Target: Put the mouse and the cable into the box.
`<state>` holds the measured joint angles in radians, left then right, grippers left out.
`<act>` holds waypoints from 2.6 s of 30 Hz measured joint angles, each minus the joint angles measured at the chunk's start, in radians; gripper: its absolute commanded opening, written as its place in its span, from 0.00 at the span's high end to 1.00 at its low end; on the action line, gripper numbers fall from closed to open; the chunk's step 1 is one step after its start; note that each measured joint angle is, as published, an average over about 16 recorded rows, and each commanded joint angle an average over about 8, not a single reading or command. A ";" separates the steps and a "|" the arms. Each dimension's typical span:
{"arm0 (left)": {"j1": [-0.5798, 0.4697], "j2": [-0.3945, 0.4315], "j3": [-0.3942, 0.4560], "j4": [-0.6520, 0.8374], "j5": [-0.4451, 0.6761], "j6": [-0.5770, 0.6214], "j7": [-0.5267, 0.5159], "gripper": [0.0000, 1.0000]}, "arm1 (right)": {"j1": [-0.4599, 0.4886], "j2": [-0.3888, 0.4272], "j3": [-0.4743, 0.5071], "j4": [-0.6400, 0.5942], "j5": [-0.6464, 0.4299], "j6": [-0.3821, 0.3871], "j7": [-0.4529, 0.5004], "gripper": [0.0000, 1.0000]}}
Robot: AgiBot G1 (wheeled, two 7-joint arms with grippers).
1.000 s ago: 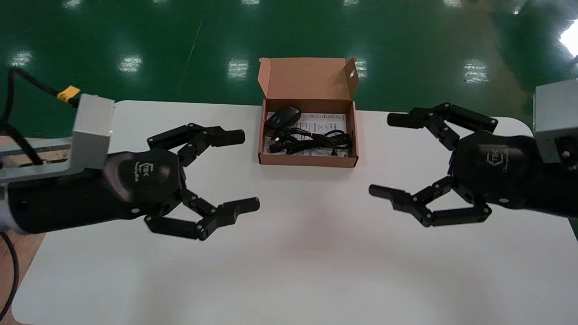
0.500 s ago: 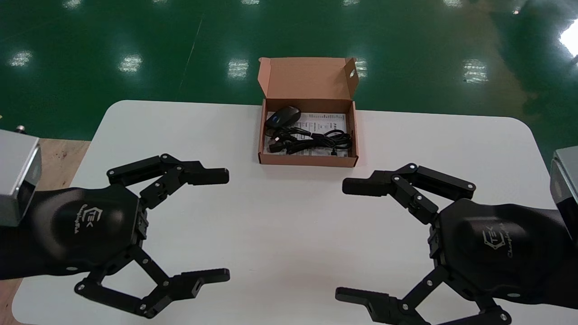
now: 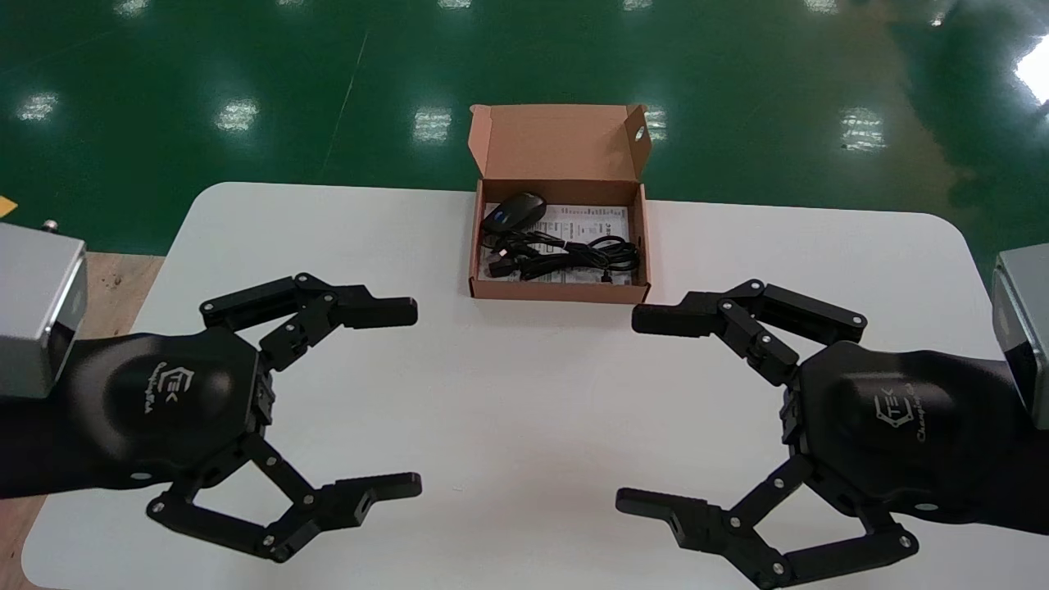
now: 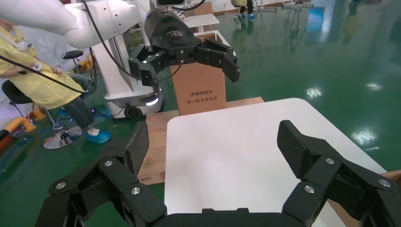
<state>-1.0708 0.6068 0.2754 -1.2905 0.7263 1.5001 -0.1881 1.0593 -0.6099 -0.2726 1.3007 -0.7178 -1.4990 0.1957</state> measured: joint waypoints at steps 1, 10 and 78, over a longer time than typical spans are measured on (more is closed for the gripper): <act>0.000 0.000 0.000 0.001 0.000 0.000 0.000 0.00 | 0.001 0.000 -0.001 -0.001 -0.001 0.000 -0.001 0.00; -0.002 0.002 0.002 0.004 0.002 -0.003 0.000 0.00 | 0.008 -0.001 -0.004 -0.010 -0.007 0.002 -0.004 0.00; -0.004 0.004 0.004 0.007 0.004 -0.005 0.001 0.00 | 0.015 -0.001 -0.007 -0.017 -0.013 0.004 -0.008 0.00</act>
<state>-1.0744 0.6111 0.2797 -1.2836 0.7305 1.4953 -0.1874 1.0744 -0.6111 -0.2796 1.2837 -0.7307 -1.4953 0.1874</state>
